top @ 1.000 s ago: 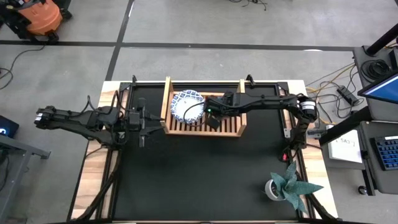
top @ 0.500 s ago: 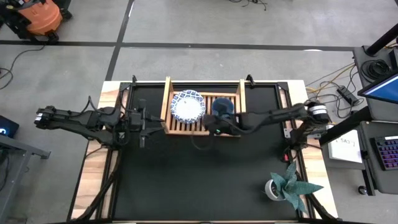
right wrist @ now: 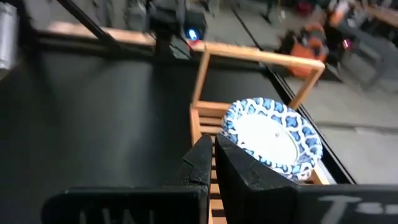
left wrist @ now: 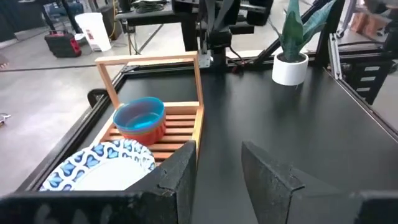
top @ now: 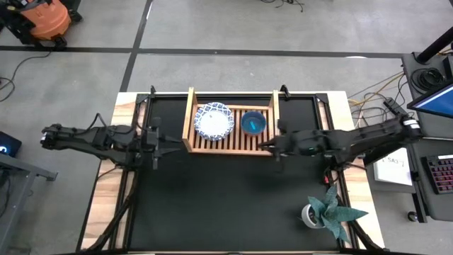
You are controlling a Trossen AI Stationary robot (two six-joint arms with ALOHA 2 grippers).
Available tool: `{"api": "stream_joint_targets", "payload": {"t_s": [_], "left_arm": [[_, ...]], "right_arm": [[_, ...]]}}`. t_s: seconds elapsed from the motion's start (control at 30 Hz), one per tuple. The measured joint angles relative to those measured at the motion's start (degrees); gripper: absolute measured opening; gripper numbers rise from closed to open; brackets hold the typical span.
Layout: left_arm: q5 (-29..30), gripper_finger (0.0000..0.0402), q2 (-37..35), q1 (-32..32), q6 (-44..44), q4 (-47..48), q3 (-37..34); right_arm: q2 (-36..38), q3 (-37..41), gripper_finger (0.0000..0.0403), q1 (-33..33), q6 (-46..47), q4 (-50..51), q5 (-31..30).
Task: Place and stack bowls onto a shelf
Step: Return to Home Position
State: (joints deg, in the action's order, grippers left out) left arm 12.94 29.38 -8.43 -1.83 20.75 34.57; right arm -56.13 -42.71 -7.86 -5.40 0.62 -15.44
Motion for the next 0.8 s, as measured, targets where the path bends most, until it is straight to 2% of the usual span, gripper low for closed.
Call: {"api": "stream_joint_targets", "payload": {"t_s": [0.3,0.5,0.63,0.8], "left_arm": [[-0.01,0.0111,-12.69,0.00,1.74,-3.19,-7.56],[0.29,0.0111,-22.91,-0.01,1.38,-4.30,-12.14],[4.32,0.0111,-29.35,0.00,1.58,-5.43,-14.86],[6.79,0.0111,-28.02,0.05,2.15,-7.16,-16.17]], "right_arm": [[20.29,17.94,0.0011,-0.02,-1.33,-10.44,4.04],[30.09,25.50,0.0011,-0.01,-2.92,-12.57,5.34],[37.09,28.86,0.0011,-0.02,-3.16,-12.94,5.70],[45.52,31.80,0.0011,-0.02,-3.20,-12.72,6.65]]}}
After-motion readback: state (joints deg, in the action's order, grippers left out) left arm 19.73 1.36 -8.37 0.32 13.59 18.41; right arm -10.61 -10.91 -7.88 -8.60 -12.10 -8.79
